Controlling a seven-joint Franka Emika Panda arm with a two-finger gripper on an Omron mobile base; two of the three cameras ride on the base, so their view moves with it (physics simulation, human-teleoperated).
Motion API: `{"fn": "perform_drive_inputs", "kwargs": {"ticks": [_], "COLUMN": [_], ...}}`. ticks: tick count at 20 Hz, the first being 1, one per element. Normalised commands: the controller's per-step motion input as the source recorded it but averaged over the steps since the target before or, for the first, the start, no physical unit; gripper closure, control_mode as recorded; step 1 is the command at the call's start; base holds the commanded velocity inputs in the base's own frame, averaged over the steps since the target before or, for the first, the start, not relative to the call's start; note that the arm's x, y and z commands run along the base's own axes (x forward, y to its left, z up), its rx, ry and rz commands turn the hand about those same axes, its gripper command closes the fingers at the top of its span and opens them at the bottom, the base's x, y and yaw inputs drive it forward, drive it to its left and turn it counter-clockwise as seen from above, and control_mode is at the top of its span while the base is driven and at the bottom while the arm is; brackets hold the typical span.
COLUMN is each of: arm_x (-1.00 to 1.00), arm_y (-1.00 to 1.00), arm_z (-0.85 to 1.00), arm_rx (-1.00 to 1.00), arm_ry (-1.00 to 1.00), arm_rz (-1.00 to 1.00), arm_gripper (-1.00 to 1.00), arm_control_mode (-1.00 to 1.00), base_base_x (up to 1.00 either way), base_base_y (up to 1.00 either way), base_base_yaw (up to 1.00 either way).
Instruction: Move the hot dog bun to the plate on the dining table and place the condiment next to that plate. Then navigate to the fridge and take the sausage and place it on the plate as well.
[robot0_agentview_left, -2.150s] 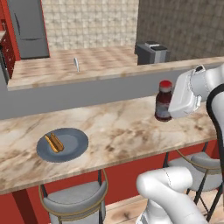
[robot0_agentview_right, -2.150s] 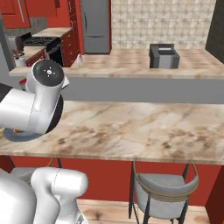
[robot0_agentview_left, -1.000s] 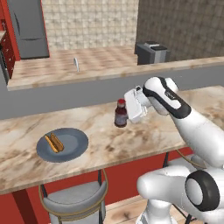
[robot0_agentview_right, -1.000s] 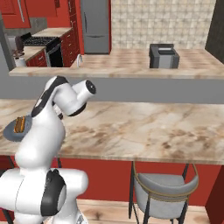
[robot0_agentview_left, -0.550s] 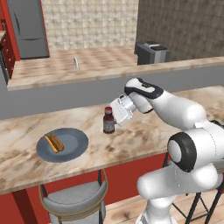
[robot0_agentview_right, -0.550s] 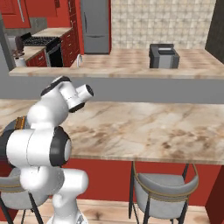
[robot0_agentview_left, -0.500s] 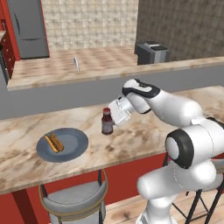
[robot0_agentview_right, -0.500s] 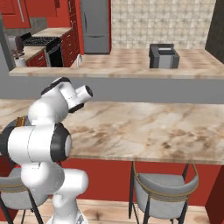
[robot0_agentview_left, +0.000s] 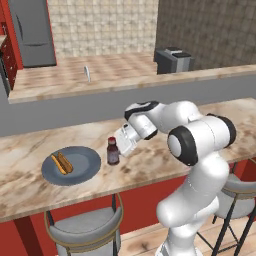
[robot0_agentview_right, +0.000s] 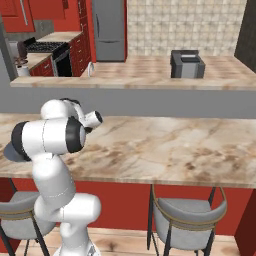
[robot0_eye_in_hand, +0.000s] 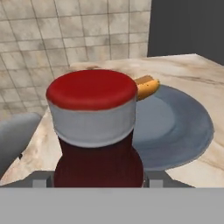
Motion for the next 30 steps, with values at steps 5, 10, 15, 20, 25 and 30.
{"fn": "perform_drive_inputs", "kwargs": {"ticks": [5, 10, 15, 20, 25, 30], "arm_x": [0.4, 0.36, 0.15, 0.0, 0.0, 0.0], "arm_y": [0.19, 0.25, 0.14, 0.0, 0.0, -0.09], "arm_z": [-0.43, -0.29, -0.35, -0.23, -0.09, 0.11], "arm_rx": [0.0, 0.0, 0.0, 0.0, 0.0, 0.0], "arm_ry": [-0.01, -0.03, -0.04, -0.07, -0.06, -0.01], "arm_rz": [0.0, 0.0, 0.0, 0.0, 0.0, 0.0], "arm_gripper": [1.0, 1.0, 1.0, -1.0, -1.0, -1.0], "arm_control_mode": [-1.0, -1.0, -1.0, -1.0, -1.0, -1.0], "base_base_x": [0.0, 0.0, 0.0, 0.0, 0.0, 0.0], "base_base_y": [0.0, 0.0, 0.0, 0.0, 0.0, 0.0], "base_base_yaw": [0.0, 0.0, 0.0, 0.0, 0.0, 0.0]}}
